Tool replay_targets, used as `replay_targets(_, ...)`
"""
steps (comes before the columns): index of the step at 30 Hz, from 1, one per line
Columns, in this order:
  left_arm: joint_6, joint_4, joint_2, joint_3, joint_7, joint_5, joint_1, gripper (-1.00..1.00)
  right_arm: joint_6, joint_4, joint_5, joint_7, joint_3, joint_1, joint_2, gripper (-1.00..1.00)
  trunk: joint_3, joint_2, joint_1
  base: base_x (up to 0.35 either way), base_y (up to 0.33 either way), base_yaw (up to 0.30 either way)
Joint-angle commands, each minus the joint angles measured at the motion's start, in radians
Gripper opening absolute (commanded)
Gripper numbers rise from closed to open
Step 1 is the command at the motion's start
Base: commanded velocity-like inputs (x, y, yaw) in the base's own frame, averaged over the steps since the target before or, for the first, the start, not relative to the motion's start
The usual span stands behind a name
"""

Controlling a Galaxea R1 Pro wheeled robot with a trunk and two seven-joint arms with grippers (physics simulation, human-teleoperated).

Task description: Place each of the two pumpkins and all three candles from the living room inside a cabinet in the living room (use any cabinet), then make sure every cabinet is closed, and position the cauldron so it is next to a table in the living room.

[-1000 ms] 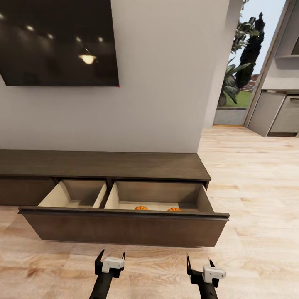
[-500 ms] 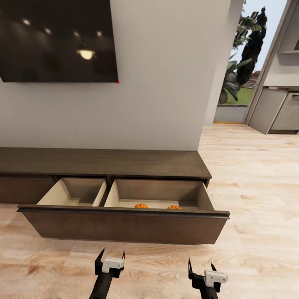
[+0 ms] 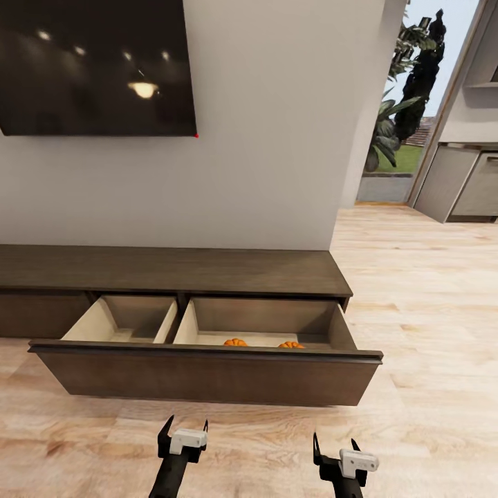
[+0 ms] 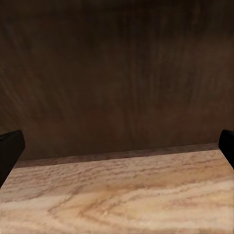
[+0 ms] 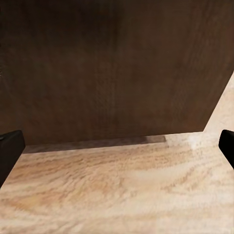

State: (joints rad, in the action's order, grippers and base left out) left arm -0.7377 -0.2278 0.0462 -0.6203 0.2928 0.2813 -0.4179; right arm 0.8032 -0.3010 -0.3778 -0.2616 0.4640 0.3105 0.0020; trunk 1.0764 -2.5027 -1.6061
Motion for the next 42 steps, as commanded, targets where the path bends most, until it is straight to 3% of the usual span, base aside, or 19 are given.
replay_targets(1, -0.003, 0.001, 0.000, -0.009, 0.005, 0.007, -0.001, 1.00, 0.002, 0.000, -0.003, -0.008, 0.008, 0.001, 0.000, 1.00, 0.001, 0.000, 0.000, 0.000, 0.000, 0.000)
replay_targets(42, -0.002, 0.002, 0.000, -0.009, 0.006, 0.007, -0.001, 1.00, 0.002, 0.000, -0.003, -0.008, 0.008, 0.001, 0.000, 1.00, 0.001, 0.000, 0.000, 0.033, 0.000, 0.000)
